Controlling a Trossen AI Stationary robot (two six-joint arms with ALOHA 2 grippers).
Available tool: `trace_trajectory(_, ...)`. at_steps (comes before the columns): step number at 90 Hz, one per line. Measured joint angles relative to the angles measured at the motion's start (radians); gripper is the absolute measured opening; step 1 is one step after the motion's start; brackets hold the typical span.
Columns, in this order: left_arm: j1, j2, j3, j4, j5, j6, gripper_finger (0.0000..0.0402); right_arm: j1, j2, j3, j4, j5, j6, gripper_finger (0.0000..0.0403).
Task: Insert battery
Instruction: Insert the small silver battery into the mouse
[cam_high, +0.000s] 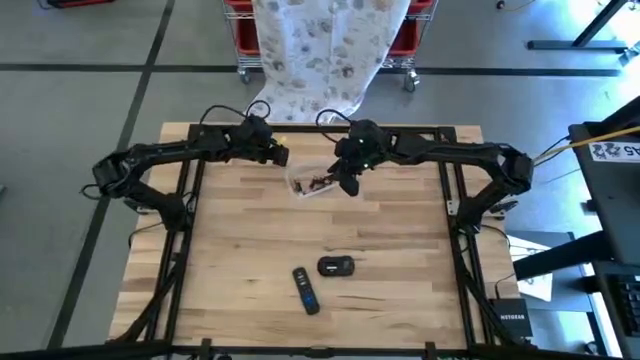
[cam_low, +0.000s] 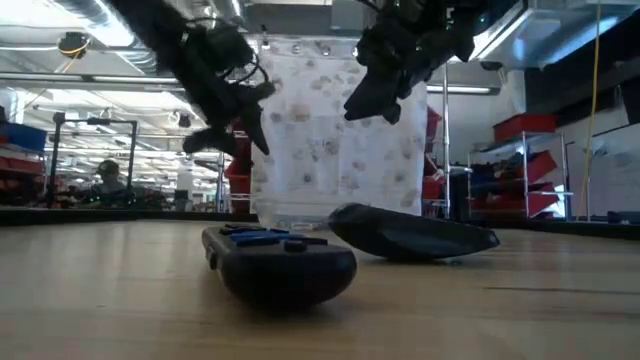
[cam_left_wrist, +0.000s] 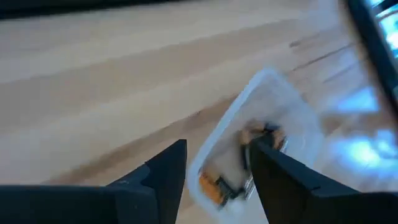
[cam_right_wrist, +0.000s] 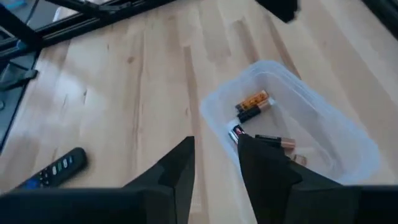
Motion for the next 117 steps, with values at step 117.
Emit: trace_trajectory(117,-0.204,0.249,0.105,0.161,-0.161,0.088,0.0012,-0.045,0.027,0.0,-0.007,-0.01,-0.102,0.0108)
